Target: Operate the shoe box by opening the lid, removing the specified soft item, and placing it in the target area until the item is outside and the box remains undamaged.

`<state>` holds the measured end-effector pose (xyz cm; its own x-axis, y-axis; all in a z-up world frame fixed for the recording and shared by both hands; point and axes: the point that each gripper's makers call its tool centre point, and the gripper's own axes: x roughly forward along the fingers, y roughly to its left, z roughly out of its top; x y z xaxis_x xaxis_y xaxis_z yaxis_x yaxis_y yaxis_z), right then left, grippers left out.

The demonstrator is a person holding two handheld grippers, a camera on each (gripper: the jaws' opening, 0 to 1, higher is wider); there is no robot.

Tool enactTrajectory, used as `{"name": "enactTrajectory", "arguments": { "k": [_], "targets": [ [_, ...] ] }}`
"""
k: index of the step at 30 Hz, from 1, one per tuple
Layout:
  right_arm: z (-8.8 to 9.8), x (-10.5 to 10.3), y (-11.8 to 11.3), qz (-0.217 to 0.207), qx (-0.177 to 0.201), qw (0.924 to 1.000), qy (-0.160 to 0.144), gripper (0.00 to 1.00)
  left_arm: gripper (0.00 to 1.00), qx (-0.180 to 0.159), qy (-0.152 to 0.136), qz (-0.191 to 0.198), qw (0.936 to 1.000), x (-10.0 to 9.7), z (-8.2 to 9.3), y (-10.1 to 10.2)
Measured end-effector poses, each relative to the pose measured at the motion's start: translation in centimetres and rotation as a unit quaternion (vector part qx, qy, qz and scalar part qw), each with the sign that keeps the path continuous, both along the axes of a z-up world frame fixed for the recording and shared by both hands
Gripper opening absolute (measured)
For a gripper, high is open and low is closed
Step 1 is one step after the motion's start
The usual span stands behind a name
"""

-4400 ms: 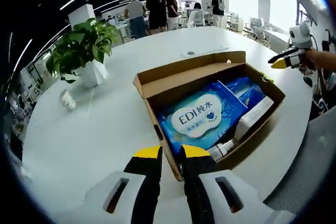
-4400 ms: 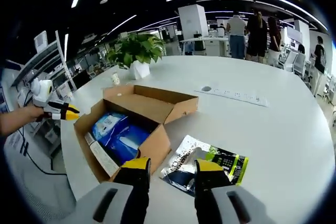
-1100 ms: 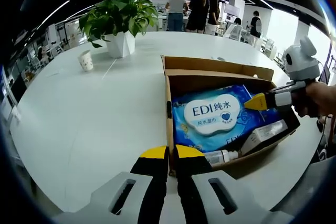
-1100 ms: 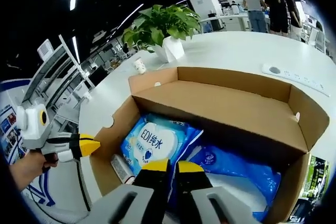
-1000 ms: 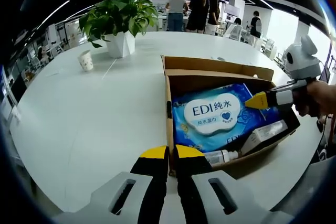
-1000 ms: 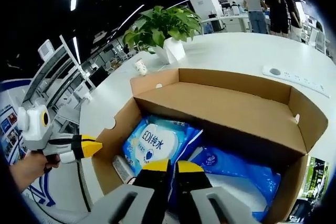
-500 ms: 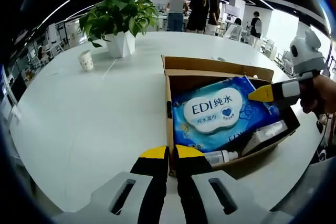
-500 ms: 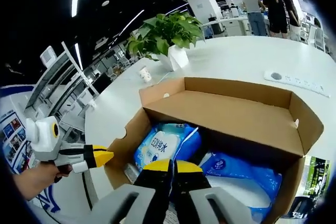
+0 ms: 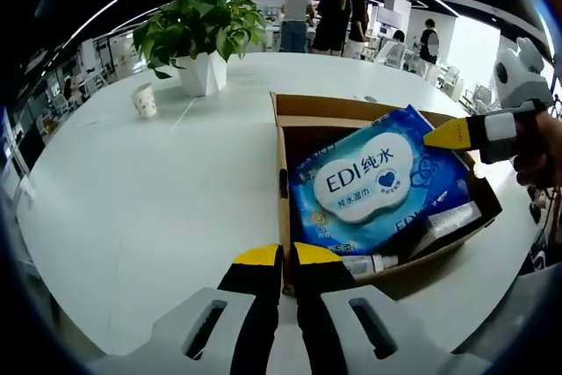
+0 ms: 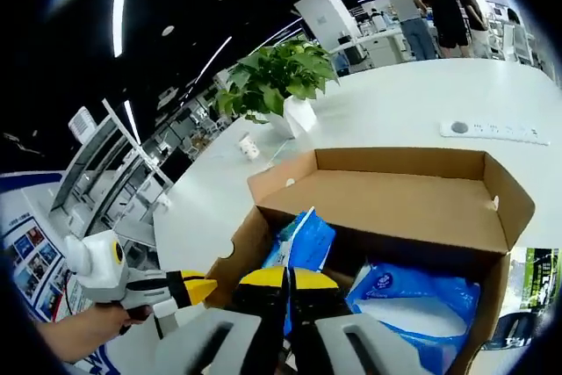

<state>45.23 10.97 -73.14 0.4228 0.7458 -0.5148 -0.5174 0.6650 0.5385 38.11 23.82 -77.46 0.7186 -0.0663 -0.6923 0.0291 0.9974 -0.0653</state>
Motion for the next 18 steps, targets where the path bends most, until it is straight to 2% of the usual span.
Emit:
{"name": "enactTrajectory", "arguments": {
  "k": [10,18],
  "targets": [
    [2.0,-0.3,0.4,0.0,0.033,0.9994,-0.005,0.0,0.02,-0.001,-0.001,0.001,1.0,0.0,0.0,0.1],
    [3.1,-0.4,1.0,0.005,0.045,0.9989,-0.01,0.0,0.02,-0.002,-0.002,0.001,1.0,0.0,0.0,0.2]
  ]
}}
